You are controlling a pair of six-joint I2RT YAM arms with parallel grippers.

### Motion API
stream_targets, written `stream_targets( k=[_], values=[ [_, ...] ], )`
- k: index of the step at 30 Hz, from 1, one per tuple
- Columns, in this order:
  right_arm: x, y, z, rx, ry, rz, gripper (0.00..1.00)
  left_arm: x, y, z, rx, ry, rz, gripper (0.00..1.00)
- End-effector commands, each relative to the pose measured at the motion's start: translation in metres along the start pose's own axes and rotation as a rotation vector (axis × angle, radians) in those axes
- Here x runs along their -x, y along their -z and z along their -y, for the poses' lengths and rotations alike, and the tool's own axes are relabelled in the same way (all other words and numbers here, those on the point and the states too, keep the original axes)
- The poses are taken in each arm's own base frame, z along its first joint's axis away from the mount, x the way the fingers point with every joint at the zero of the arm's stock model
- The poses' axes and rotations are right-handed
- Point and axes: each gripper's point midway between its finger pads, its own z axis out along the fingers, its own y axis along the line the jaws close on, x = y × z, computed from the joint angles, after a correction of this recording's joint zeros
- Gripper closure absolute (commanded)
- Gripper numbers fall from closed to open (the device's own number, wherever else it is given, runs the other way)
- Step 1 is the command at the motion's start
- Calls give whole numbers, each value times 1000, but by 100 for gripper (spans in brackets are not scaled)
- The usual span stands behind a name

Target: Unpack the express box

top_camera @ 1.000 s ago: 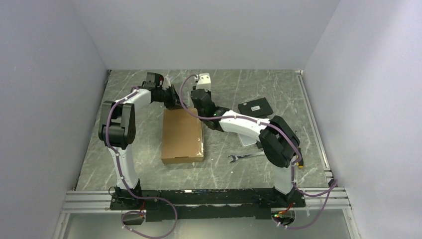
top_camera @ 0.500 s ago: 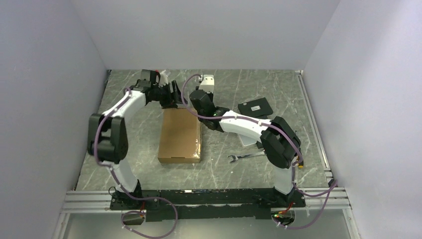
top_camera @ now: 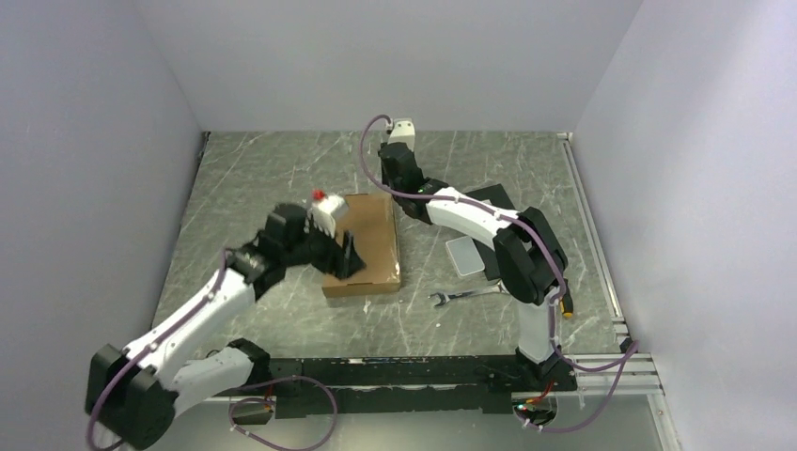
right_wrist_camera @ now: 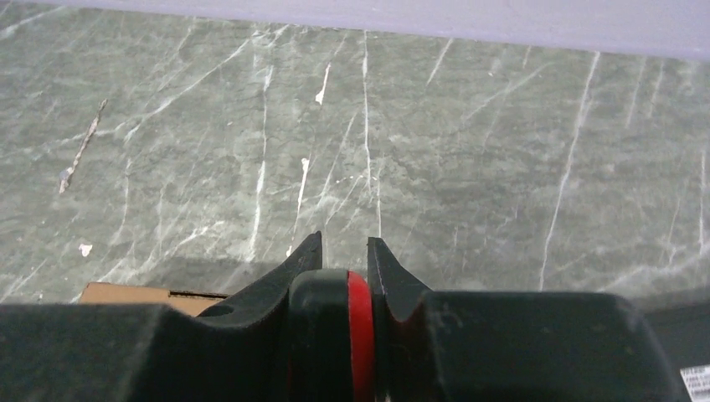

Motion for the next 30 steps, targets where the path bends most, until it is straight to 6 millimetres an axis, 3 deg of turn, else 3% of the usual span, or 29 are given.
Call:
stream_targets(
  k=[1,4,8,12,15,20,26,30],
  values=[
    [26,-9,-11,114,45,20,100,3,7,43,-113,-407,211,19],
    [23,-14,-9,117,57,-4,100,-13,2,70,-208,-699,249,20],
    [19,-15,-7,99,31,-28,100,-30,-33,85,-225,-933,164,25],
    [14,-12,-6,97,7,-45,100,-45,-64,103,-227,-1123,98,2],
    [11,-11,-9,112,-4,-56,100,-48,-79,96,-181,-1196,143,3],
    [13,-10,-16,132,-22,-58,100,-46,-90,65,-19,-1246,162,28],
    [8,-5,-15,82,6,-80,100,-52,-105,57,15,-1200,205,32],
    [2,-2,-11,32,-8,-94,100,-46,-116,45,84,-1136,204,42]
  ],
)
